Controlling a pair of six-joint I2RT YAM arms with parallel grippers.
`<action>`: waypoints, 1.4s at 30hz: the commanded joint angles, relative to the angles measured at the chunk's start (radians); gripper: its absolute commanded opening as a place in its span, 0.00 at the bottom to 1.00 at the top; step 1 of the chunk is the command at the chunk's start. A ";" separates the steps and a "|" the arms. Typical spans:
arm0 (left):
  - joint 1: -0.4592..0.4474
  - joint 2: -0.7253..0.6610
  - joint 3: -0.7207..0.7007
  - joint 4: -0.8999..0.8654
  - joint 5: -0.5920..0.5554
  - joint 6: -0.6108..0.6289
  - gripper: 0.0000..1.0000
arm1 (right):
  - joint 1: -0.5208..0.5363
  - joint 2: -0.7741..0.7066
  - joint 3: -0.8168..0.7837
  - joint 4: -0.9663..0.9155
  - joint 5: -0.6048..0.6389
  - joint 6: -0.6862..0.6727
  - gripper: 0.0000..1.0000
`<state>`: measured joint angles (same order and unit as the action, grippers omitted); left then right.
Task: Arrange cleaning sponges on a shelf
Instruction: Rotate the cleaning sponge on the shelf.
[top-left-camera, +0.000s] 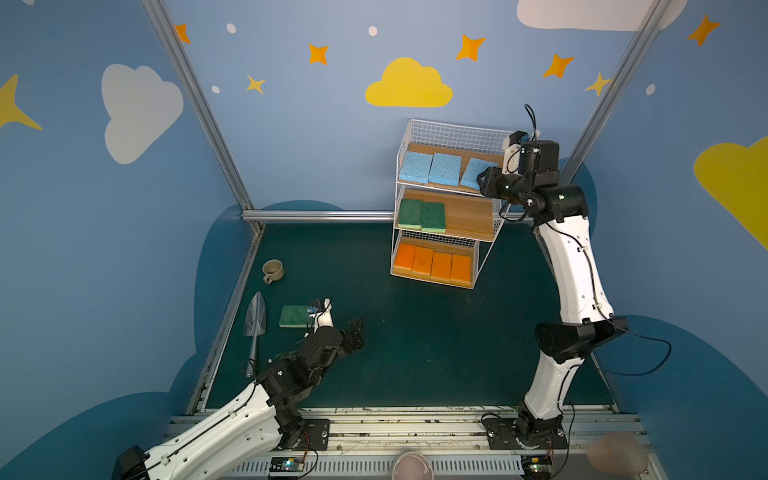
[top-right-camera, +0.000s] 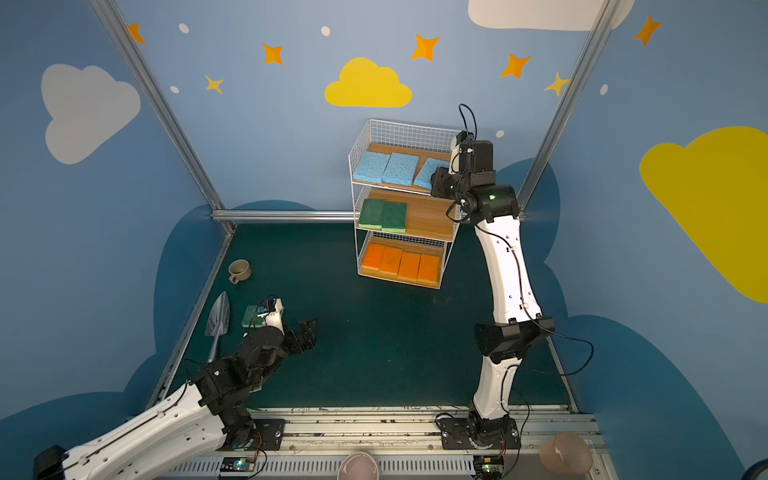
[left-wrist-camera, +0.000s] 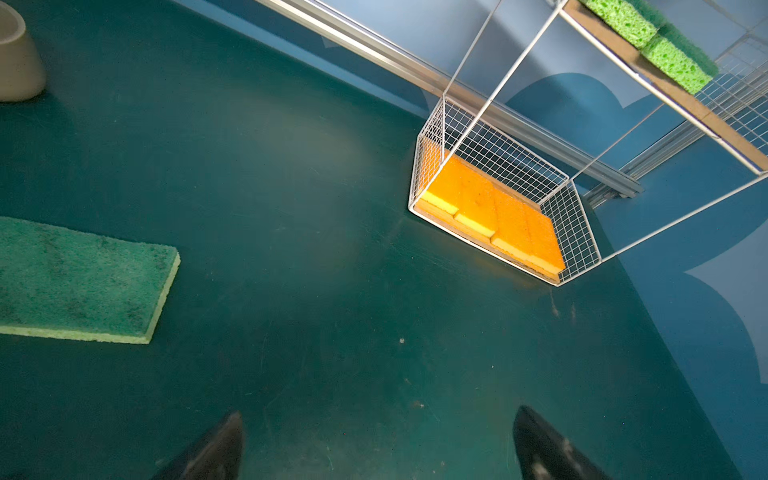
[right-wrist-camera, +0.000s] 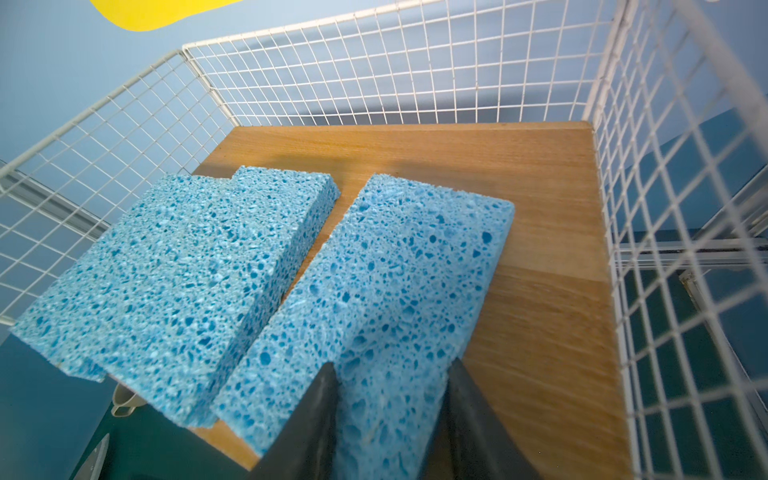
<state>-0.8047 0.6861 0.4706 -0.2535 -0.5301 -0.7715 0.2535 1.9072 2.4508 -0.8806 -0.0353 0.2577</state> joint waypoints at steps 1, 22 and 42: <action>0.007 0.008 0.033 0.007 -0.010 -0.005 1.00 | -0.010 0.000 -0.037 -0.034 -0.065 -0.046 0.44; 0.010 0.063 0.073 -0.011 -0.012 -0.016 0.99 | -0.038 0.003 -0.099 0.051 -0.166 -0.065 0.51; 0.035 -0.005 0.091 -0.081 -0.024 -0.033 0.99 | -0.039 -0.247 -0.443 0.364 -0.191 0.029 0.69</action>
<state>-0.7799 0.6987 0.5304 -0.3012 -0.5426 -0.7967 0.2077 1.7088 2.0556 -0.5220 -0.2436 0.2916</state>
